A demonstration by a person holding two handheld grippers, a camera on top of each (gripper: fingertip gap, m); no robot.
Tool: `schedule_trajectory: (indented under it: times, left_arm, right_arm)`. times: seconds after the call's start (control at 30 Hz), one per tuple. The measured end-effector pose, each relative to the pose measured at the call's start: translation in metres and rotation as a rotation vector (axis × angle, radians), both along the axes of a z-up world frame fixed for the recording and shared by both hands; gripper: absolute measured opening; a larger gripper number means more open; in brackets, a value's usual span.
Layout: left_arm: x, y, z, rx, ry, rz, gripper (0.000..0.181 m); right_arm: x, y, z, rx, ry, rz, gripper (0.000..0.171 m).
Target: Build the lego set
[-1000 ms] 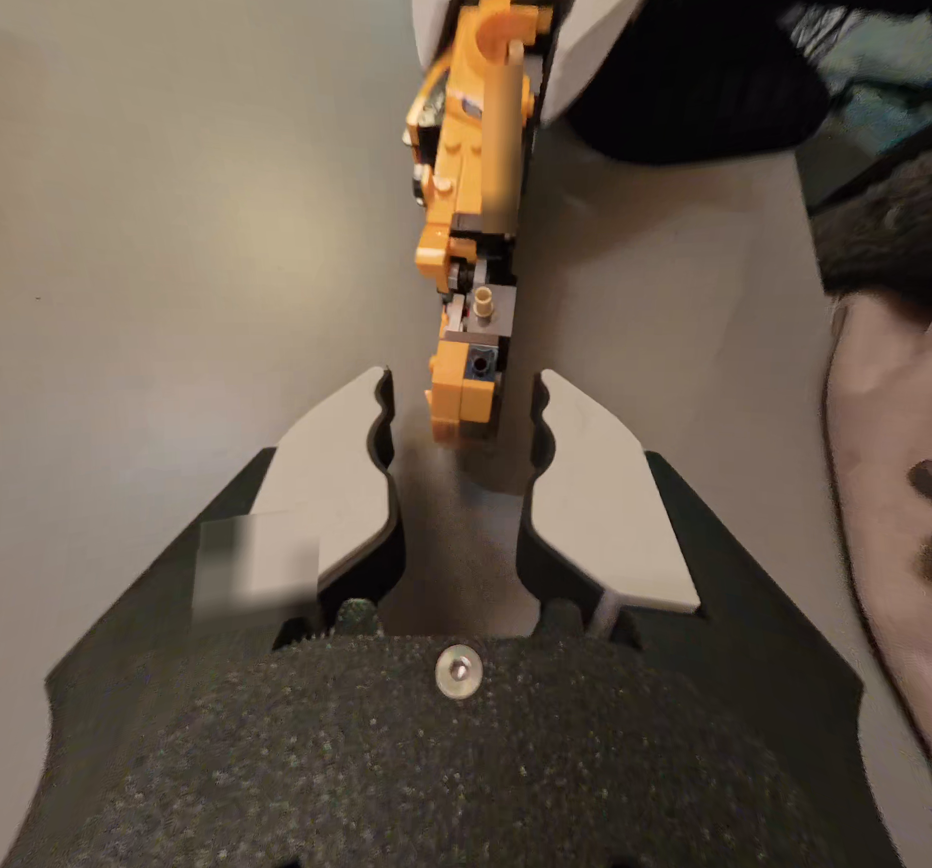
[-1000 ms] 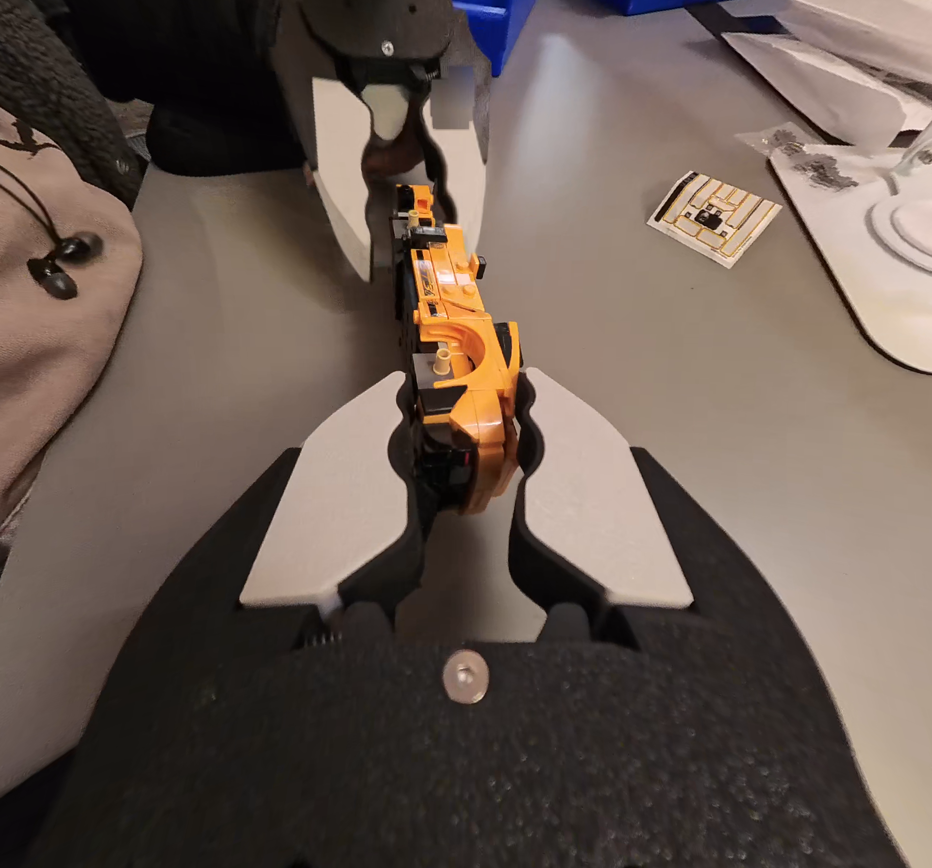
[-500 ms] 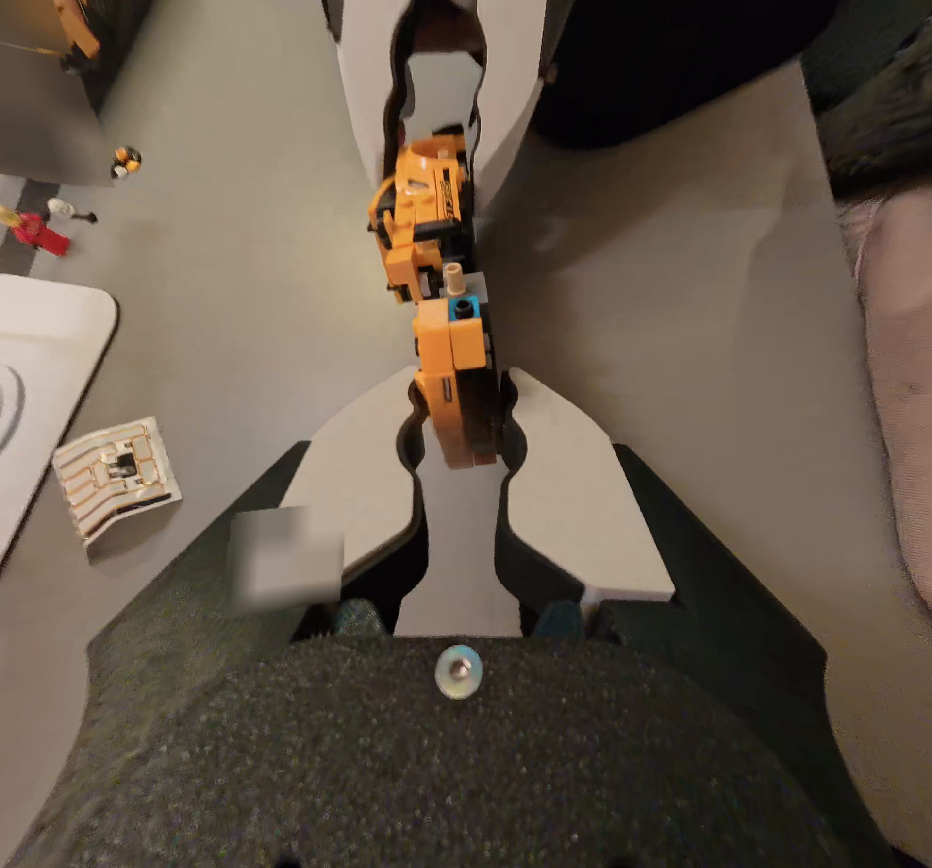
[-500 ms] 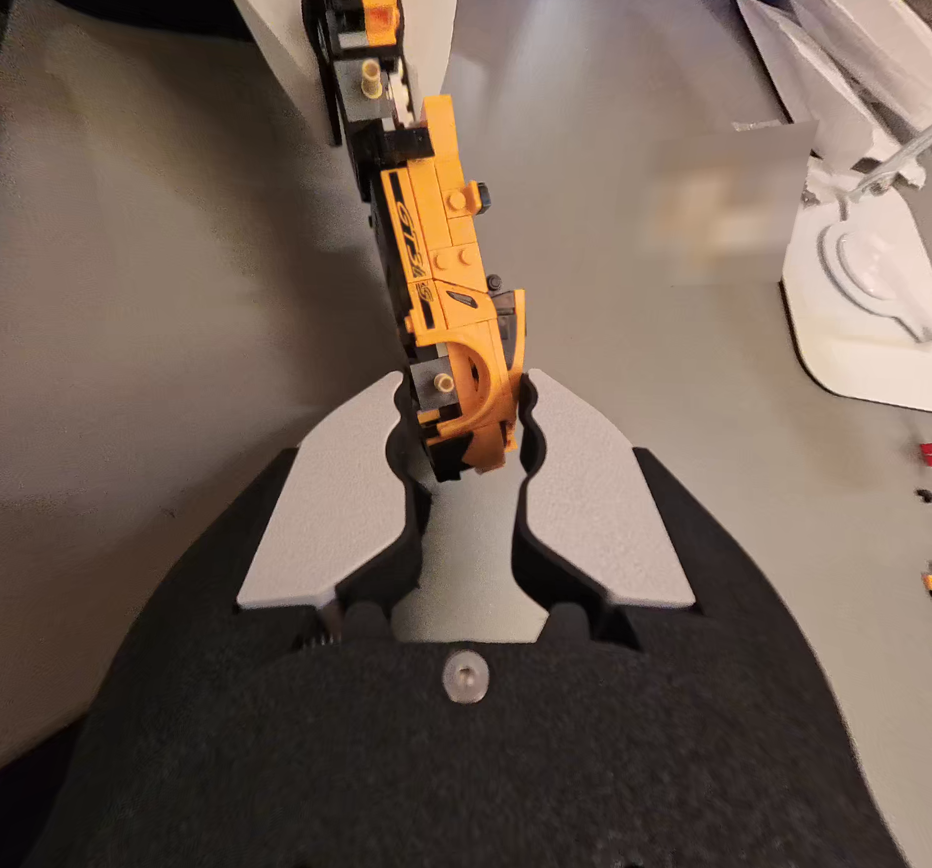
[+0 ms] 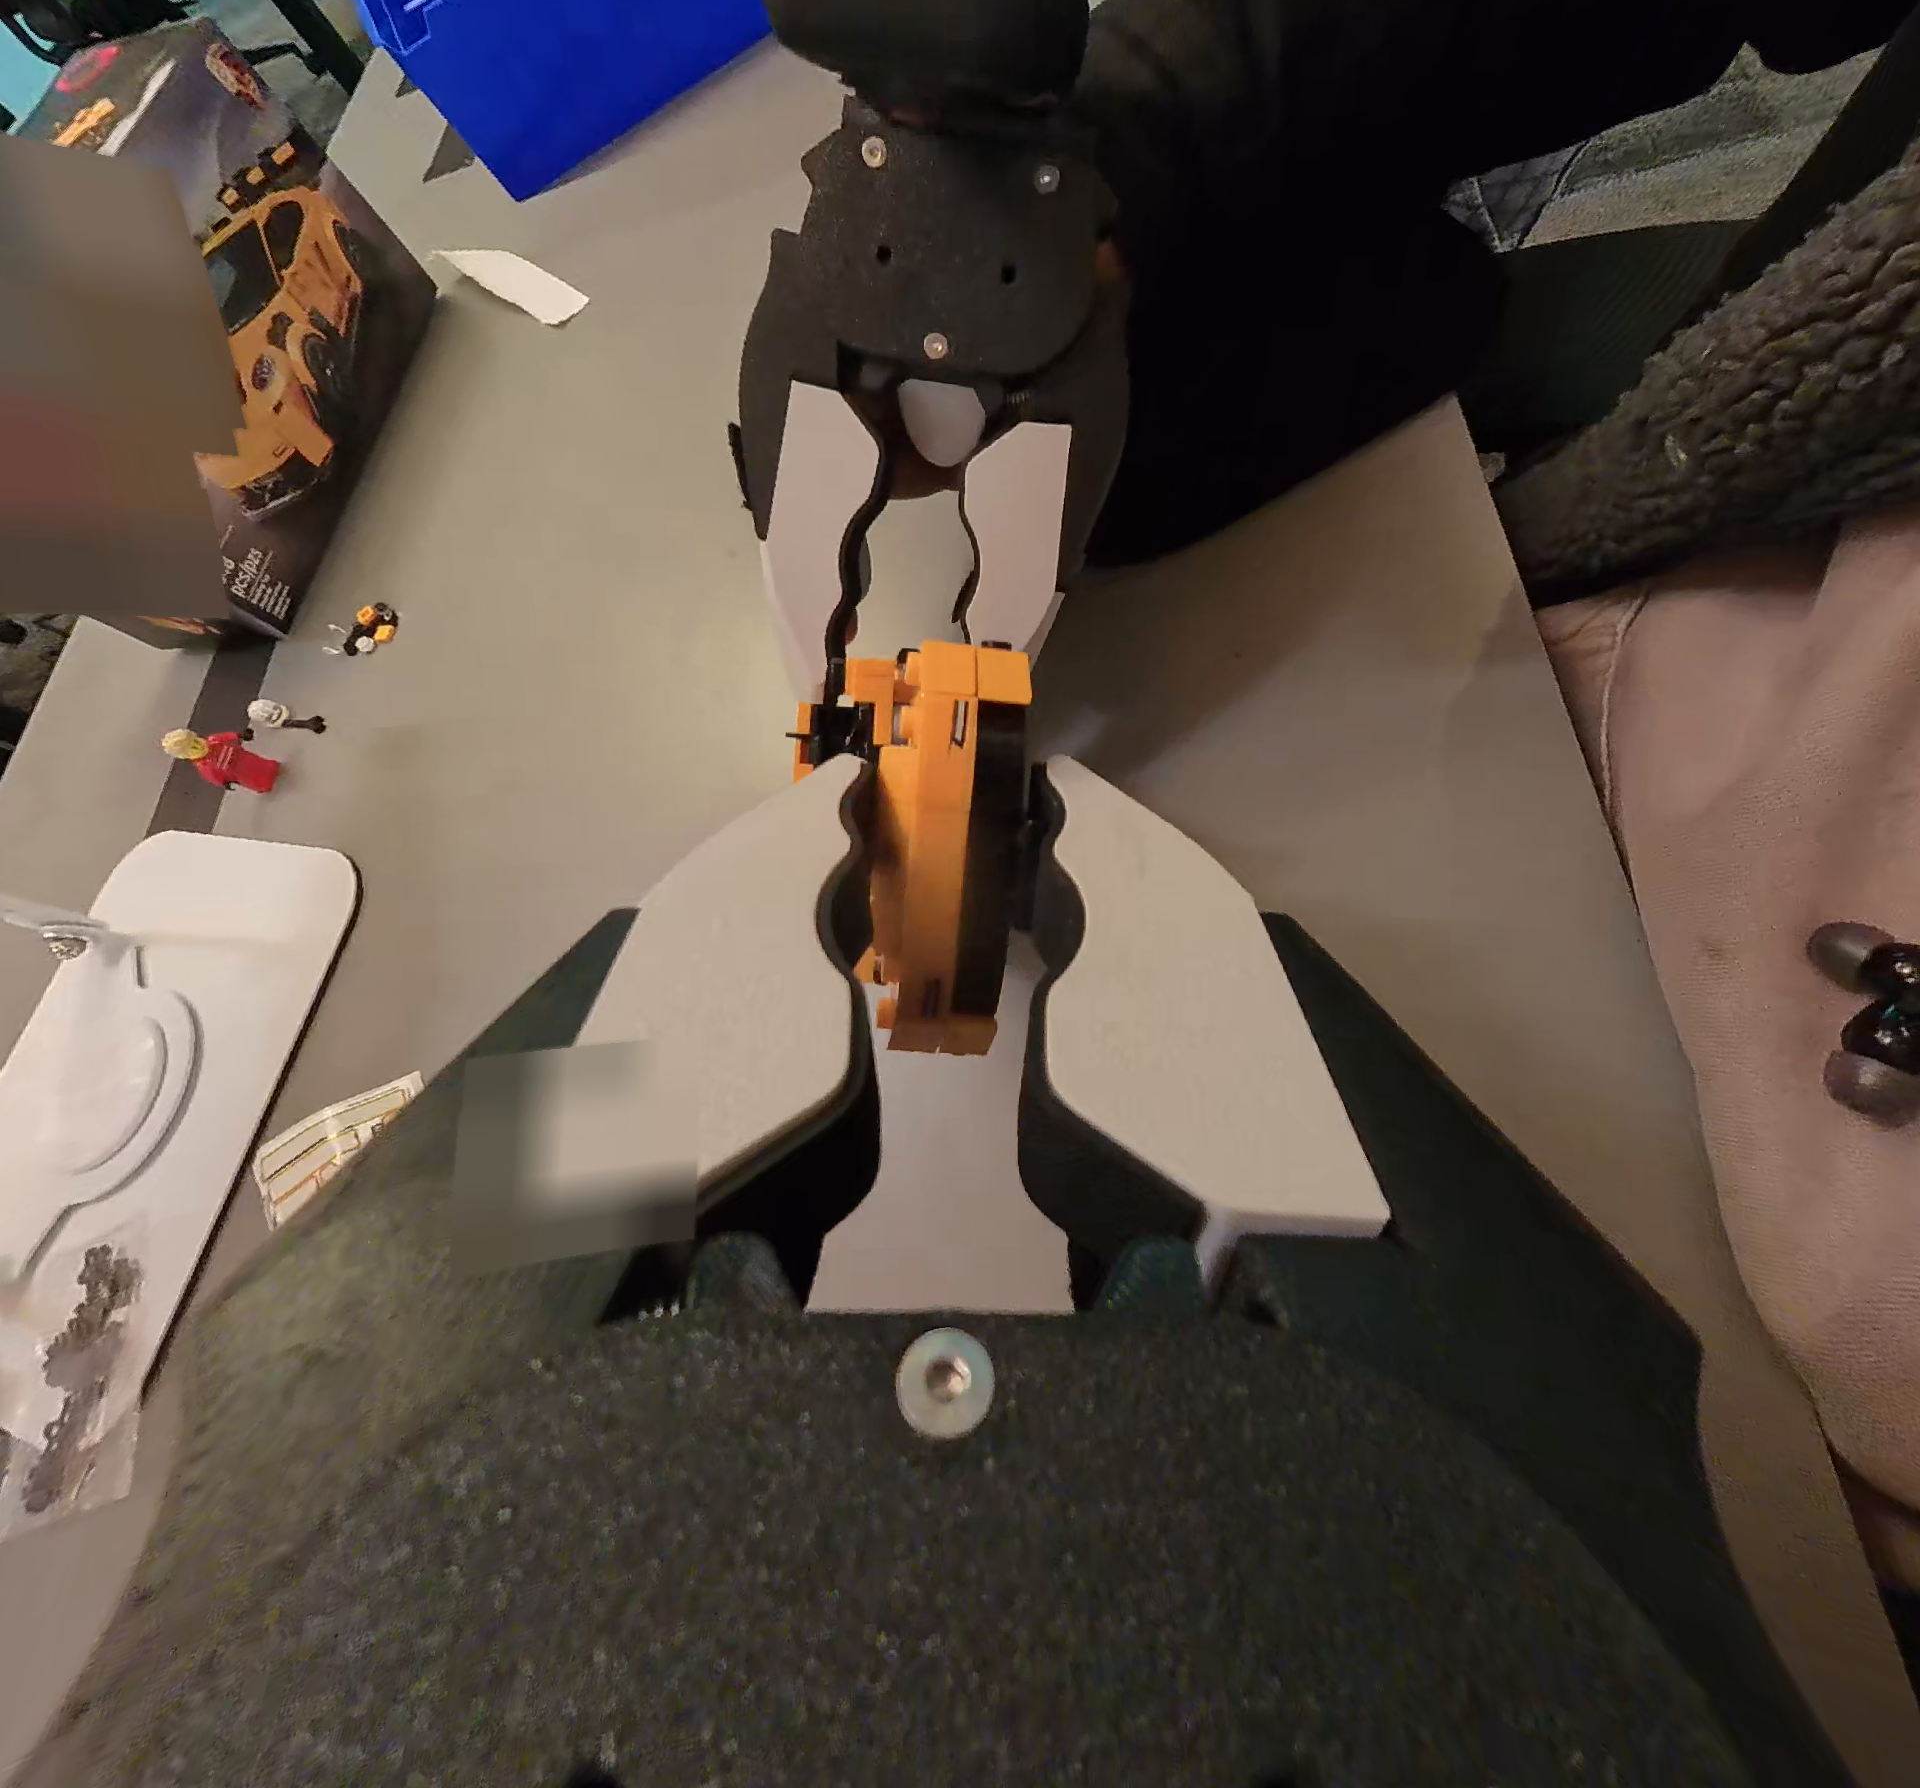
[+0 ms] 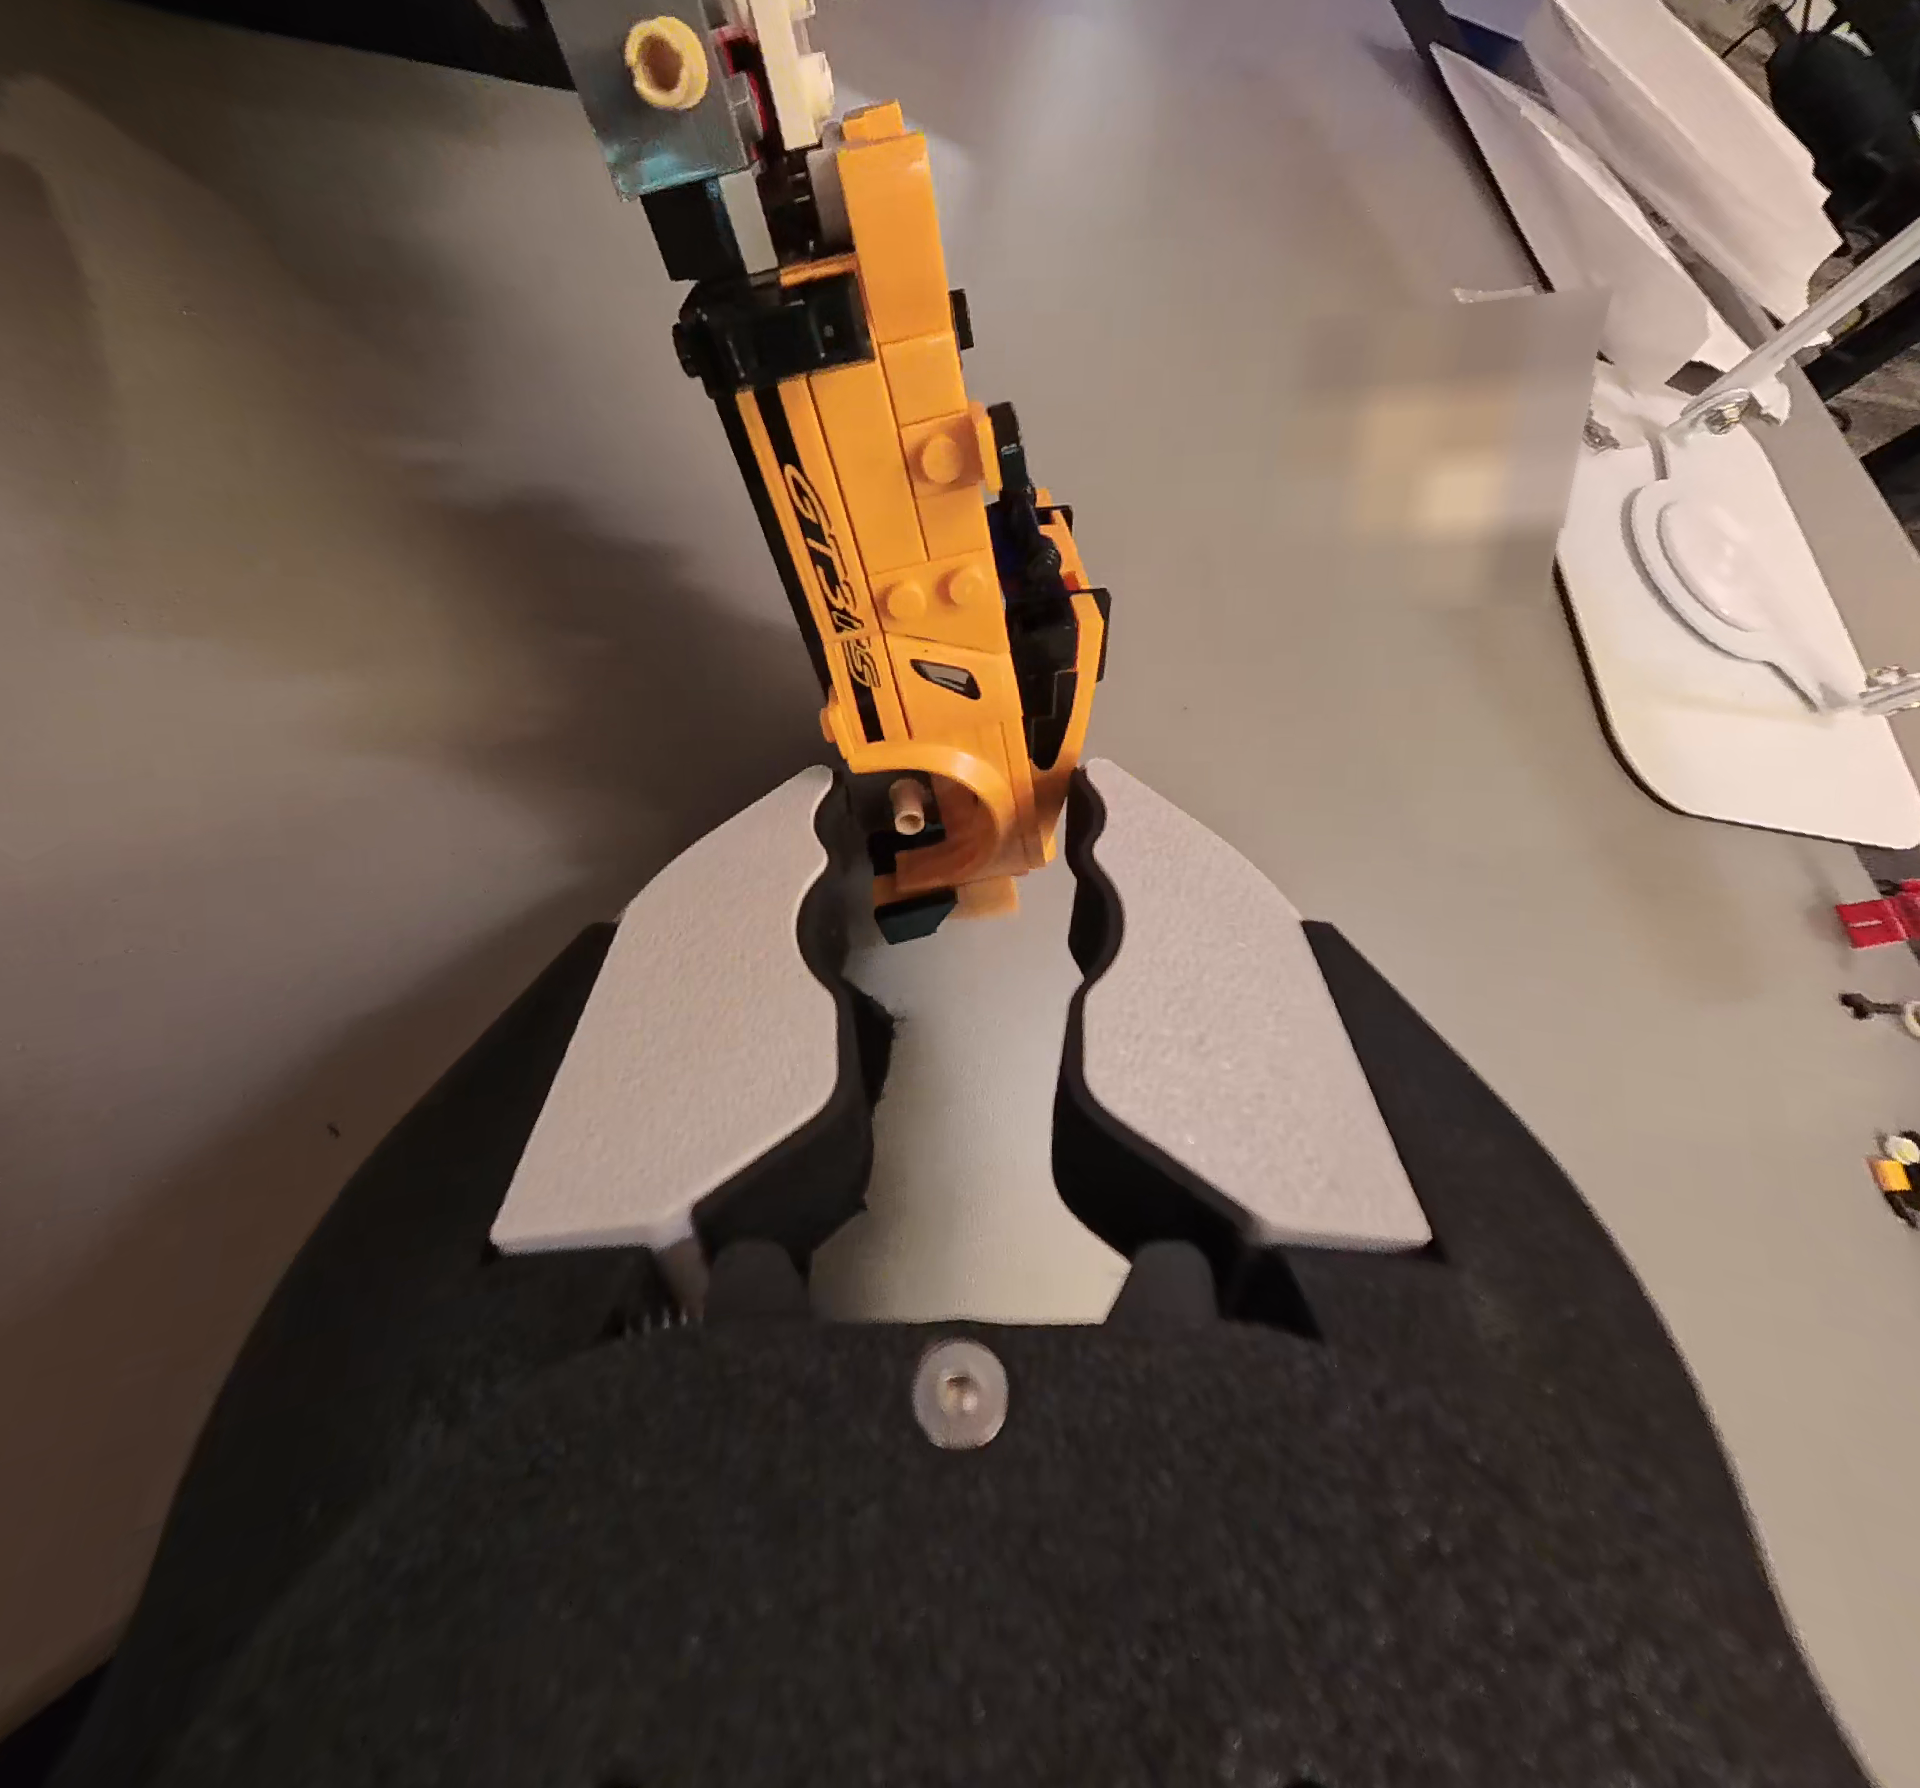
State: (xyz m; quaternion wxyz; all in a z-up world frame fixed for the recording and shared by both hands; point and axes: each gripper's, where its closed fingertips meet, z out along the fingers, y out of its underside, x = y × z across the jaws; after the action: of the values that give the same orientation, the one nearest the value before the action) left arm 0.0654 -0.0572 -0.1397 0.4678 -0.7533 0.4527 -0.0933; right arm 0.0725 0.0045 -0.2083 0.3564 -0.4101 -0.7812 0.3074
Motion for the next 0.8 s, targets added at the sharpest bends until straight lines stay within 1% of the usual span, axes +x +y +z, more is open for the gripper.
schedule_trajectory:
  times: [0.2,0.27,0.33,0.4,0.53,0.8]
  left_arm:
    - [-0.009,-0.003,-0.002,0.011,0.012,0.002,0.027]
    - [-0.027,0.001,-0.013,0.022,0.061,0.025,0.026]
    - [-0.045,0.004,-0.026,-0.006,0.070,0.051,0.027]
    - [-0.056,0.008,-0.037,-0.028,0.062,0.069,0.027]
    - [-0.073,0.016,-0.061,-0.069,0.108,0.115,0.029]
    - [-0.083,0.023,-0.077,-0.103,0.084,0.163,0.030]
  right_arm:
    - [-0.003,0.001,0.002,0.010,0.004,-0.026,0.039]
    - [-0.005,0.004,0.006,0.044,0.003,-0.075,0.039]
    - [-0.007,0.008,0.009,0.088,-0.012,-0.130,0.039]
    - [-0.010,0.011,0.011,0.138,-0.032,-0.182,0.039]
    - [-0.014,0.014,0.011,0.240,-0.044,-0.245,0.039]
    - [-0.018,0.017,0.010,0.294,-0.053,-0.299,0.038]
